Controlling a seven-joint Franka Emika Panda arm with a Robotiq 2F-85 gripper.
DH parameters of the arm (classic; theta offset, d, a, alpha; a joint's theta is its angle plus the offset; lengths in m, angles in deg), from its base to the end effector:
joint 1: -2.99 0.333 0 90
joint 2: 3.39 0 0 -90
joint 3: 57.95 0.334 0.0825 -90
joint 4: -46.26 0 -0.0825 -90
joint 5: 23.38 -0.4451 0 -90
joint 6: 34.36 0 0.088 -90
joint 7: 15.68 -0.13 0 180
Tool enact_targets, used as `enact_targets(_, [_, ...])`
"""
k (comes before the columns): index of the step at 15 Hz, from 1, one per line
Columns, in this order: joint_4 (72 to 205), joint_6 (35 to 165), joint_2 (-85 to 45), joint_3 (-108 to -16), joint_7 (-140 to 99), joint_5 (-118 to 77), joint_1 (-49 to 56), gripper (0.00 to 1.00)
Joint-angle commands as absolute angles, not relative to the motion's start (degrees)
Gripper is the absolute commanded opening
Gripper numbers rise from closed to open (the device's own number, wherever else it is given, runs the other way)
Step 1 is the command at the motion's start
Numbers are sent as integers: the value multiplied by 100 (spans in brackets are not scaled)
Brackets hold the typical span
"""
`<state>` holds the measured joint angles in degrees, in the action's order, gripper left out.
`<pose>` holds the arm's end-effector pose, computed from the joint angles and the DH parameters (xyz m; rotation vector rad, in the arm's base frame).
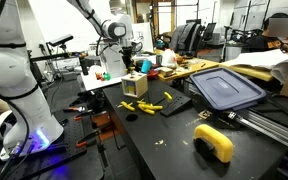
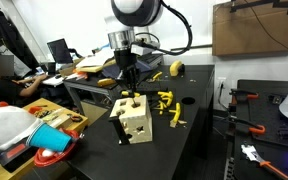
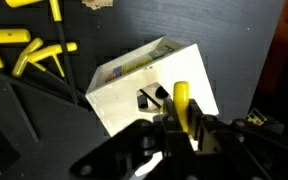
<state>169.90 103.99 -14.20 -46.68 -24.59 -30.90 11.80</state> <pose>0.5778 0.2142 0.2715 -2.9971 -0.1427 -0.0540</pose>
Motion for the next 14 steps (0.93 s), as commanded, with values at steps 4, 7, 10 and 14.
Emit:
enact_targets(4, [17328, 10503, -610, -4816, -3957, -3095, 1336, 4])
enact_targets(7, [17366, 10552, -367, -4826, -4493, -3109, 1309, 4])
enact_targets(10, [17532, 10770, -107, -4845, -5407, -2977, 1287, 4])
enact_targets(14, [17942, 11111, 160, -4861, -6529, -2947, 1188, 4])
